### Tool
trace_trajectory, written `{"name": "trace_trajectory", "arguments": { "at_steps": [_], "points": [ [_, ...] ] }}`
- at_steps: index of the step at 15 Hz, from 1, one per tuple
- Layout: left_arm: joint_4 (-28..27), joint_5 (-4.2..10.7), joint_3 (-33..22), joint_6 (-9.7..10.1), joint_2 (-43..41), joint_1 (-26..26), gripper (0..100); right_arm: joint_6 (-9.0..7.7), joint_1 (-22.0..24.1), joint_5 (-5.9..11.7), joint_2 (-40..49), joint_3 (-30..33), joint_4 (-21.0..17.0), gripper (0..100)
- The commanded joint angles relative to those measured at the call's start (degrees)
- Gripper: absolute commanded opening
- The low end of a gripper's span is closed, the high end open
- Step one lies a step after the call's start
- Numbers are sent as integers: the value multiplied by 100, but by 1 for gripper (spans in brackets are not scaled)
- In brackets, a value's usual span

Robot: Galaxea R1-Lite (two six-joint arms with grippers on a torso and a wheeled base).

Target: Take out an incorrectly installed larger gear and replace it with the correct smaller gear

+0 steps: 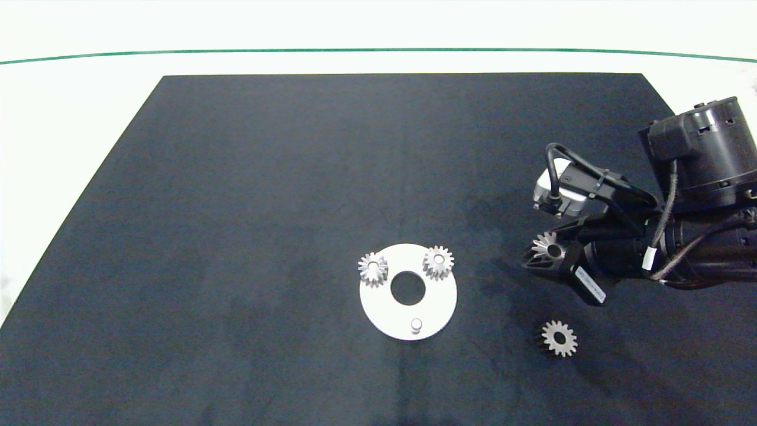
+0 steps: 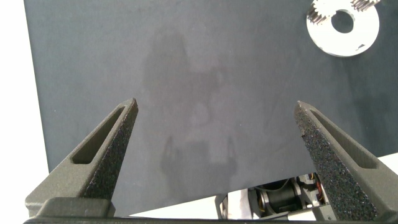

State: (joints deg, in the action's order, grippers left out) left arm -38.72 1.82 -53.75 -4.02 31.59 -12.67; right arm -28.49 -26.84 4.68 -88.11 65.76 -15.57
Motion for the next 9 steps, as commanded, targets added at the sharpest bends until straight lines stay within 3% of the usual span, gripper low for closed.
{"name": "trace_trajectory", "arguments": {
  "at_steps": [1, 3, 5, 9],
  "points": [
    [-22, 3, 31, -2, -12, 1, 100, 186, 672, -266, -118, -186, 36, 34],
    [-22, 3, 40, -2, -12, 1, 100, 318, 1006, -407, -285, -186, 98, 34],
    [-22, 3, 49, -2, -12, 1, 100, 344, 1269, -538, -435, -195, 300, 34],
    [-22, 3, 49, -11, -21, 10, 100, 353, 1428, -556, -514, -239, 572, 34]
  ]
}}
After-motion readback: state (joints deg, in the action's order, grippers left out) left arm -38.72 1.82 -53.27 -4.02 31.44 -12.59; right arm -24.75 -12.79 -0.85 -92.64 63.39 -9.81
